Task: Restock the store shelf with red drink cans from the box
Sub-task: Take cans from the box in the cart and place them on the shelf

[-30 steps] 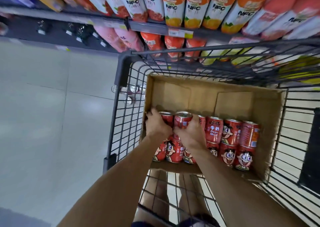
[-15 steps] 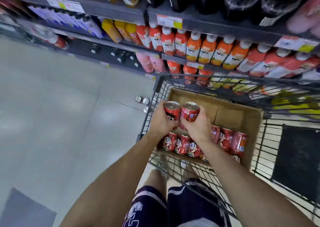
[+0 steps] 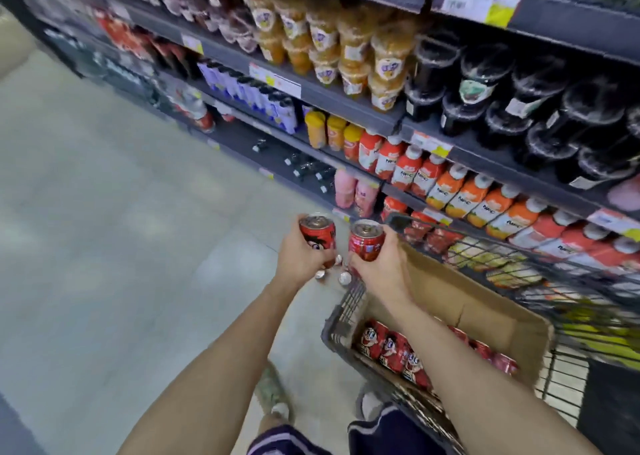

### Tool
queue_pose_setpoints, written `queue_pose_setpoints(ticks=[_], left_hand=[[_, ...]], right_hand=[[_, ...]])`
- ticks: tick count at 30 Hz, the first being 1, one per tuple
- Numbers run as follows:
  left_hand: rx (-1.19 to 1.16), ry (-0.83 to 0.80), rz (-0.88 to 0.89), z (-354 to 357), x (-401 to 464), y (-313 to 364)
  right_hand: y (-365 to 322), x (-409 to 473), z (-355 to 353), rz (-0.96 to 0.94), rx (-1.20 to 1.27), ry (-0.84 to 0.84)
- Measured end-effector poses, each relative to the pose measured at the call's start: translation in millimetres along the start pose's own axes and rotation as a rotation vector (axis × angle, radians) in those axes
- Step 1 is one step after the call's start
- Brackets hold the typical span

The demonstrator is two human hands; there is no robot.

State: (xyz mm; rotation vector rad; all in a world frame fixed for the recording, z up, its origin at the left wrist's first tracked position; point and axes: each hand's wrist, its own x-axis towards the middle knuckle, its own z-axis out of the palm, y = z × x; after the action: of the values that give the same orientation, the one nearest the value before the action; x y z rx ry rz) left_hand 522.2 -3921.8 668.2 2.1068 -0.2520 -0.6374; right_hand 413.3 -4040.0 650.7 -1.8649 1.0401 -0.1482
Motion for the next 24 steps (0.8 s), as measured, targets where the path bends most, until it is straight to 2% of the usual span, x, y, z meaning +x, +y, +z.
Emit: queue_pose_setpoints(ticks=[7, 15, 19, 24], left_hand=[[-0.091, 0.069, 0.104, -133, 24, -13], [-0.043, 0.118, 0.322, -269, 60, 5], [-0.028, 0.130, 0.404, -312, 73, 32], [-0.027, 0.075, 0.459, -333, 98, 65]], right_hand=[[-107, -19, 71, -0.181, -0.062, 0.023], [-232, -23, 129, -0.297, -0.007, 0.118], [-280, -15, 133, -0.339, 0.034, 0.191], [-317, 1, 119, -0.399, 0.036, 0.293]])
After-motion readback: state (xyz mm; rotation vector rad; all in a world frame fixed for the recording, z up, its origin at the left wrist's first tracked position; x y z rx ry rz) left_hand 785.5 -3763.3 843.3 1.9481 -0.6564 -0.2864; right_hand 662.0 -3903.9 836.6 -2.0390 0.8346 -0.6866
